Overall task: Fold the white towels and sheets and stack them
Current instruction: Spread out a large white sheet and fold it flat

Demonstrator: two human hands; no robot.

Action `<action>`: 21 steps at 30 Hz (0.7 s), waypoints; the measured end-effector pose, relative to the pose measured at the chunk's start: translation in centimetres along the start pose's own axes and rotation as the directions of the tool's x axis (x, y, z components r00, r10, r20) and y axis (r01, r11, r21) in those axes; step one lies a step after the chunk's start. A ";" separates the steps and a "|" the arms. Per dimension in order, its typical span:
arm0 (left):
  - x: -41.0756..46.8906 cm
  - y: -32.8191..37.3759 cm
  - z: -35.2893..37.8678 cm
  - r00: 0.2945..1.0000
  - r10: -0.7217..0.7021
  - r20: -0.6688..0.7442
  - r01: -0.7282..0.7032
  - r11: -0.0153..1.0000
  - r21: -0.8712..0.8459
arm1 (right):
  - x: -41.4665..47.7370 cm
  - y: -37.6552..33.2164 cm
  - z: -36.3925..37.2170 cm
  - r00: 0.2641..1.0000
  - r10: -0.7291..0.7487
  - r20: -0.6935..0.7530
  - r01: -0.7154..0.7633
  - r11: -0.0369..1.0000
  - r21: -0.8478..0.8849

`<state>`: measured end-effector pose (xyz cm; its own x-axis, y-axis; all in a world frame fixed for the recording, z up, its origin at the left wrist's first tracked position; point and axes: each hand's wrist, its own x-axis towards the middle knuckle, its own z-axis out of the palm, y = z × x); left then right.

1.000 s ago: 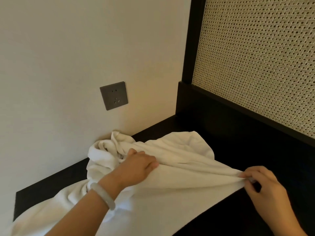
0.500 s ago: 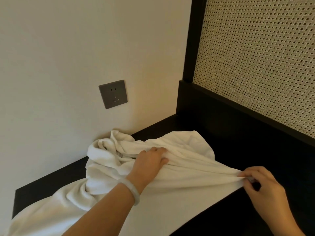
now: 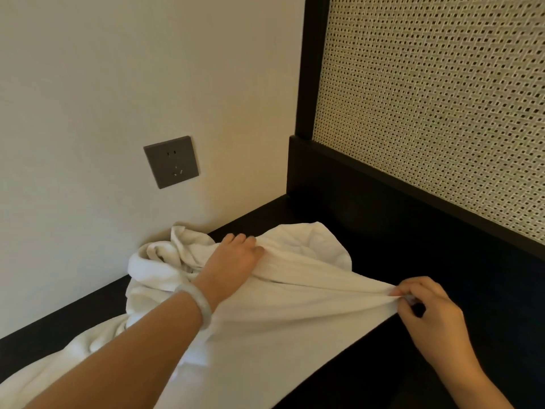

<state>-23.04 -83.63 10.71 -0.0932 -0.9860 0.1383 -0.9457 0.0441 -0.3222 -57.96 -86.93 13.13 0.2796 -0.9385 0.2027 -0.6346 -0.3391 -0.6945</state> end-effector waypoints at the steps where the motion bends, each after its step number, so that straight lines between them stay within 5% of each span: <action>1: -0.2 -0.6 -0.9 1.000 -0.003 -0.013 0.003 1.000 0.018 | 0.0 0.0 -0.1 1.000 -0.001 0.001 0.001 1.000 -0.007; 8: -2.4 -3.7 -2.5 0.996 0.027 0.080 -0.033 0.996 0.084 | -0.2 -0.4 0.2 1.000 0.019 0.001 -0.019 0.999 -0.034; 14: -4.5 -5.1 -0.5 0.971 -0.180 0.156 0.166 0.981 0.097 | 0.3 -1.0 -0.1 1.000 0.031 0.006 -0.030 0.999 -0.028; 21: -4.1 -4.8 0.8 0.974 0.048 0.221 0.064 0.880 -0.471 | 0.4 -0.6 0.1 0.995 0.093 0.024 -0.093 0.996 0.008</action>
<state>-17.88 -79.91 10.88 -0.0668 -0.9939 -0.0880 -0.9846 0.0514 0.1669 -57.44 -87.08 13.56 0.2370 -0.9640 0.1207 -0.6519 -0.2499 -0.7160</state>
